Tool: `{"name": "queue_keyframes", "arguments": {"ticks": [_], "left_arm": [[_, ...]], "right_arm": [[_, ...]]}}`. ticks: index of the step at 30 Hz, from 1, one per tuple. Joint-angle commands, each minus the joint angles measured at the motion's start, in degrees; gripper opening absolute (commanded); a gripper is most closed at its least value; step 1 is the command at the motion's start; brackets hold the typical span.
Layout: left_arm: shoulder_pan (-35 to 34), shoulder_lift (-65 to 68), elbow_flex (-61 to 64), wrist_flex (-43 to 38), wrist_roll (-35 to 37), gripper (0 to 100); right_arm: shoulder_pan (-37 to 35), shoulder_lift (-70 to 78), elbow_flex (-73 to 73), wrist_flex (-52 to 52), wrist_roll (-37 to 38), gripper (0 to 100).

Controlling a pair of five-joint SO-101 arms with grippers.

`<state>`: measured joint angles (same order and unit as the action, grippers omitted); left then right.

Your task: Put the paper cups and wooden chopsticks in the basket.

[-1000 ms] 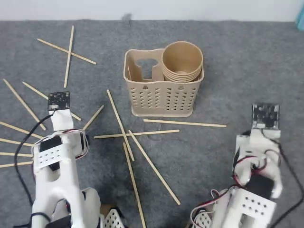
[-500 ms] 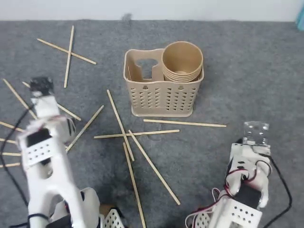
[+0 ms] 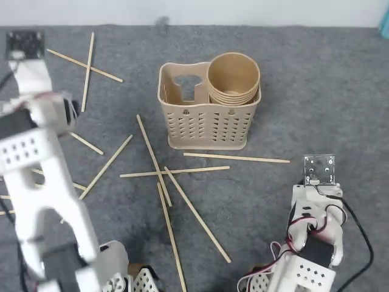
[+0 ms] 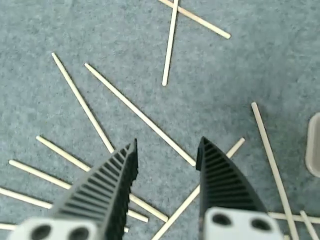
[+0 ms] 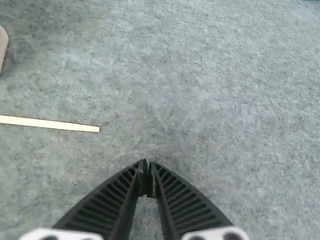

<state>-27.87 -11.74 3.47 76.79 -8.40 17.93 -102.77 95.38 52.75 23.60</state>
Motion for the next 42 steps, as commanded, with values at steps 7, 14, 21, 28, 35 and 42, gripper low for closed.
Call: {"name": "queue_keyframes", "arguments": {"ticks": [7,14,21,28,35,42], "left_arm": [[0.4,29.0,-30.6,6.1,-0.3,18],[-0.4,51.5,-43.5,0.9,-0.4,18],[-0.6,70.9,-61.7,-5.3,-0.3,18],[-0.4,88.4,-83.0,-6.0,-0.2,18],[-0.4,101.7,-99.5,-4.0,-0.2,18],[0.4,102.7,-99.4,1.9,-0.3,1]], "right_arm": [[-0.7,0.4,1.1,0.2,1.1,0.9],[-1.0,0.4,1.1,0.2,1.1,0.9],[-2.3,0.5,1.1,0.2,1.1,0.9],[-2.3,0.5,1.1,0.2,1.1,0.9],[-2.4,0.5,1.1,0.2,1.1,0.9],[-2.4,0.5,1.1,0.2,1.1,0.9]]}}
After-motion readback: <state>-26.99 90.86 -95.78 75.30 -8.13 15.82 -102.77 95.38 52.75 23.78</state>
